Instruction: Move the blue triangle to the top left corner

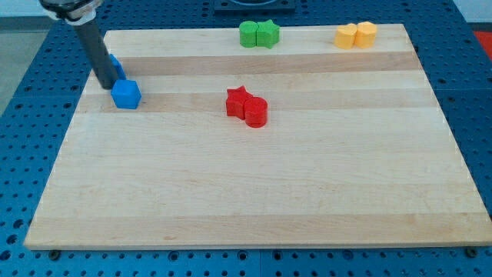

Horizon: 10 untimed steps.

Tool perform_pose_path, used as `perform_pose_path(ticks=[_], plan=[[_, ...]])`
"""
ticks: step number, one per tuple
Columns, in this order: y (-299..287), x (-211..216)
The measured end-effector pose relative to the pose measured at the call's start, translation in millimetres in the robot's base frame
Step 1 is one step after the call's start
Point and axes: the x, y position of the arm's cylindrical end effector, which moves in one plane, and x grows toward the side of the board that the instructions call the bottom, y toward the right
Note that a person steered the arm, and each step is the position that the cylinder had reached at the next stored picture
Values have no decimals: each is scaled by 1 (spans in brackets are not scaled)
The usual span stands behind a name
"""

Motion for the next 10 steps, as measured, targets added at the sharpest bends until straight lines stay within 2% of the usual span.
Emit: perform_pose_path(ticks=[1,3,5,7,9,10], plan=[[-36,6],[-18,-49],[-22,-18],[32,-20],[32,-87],[32,-88]])
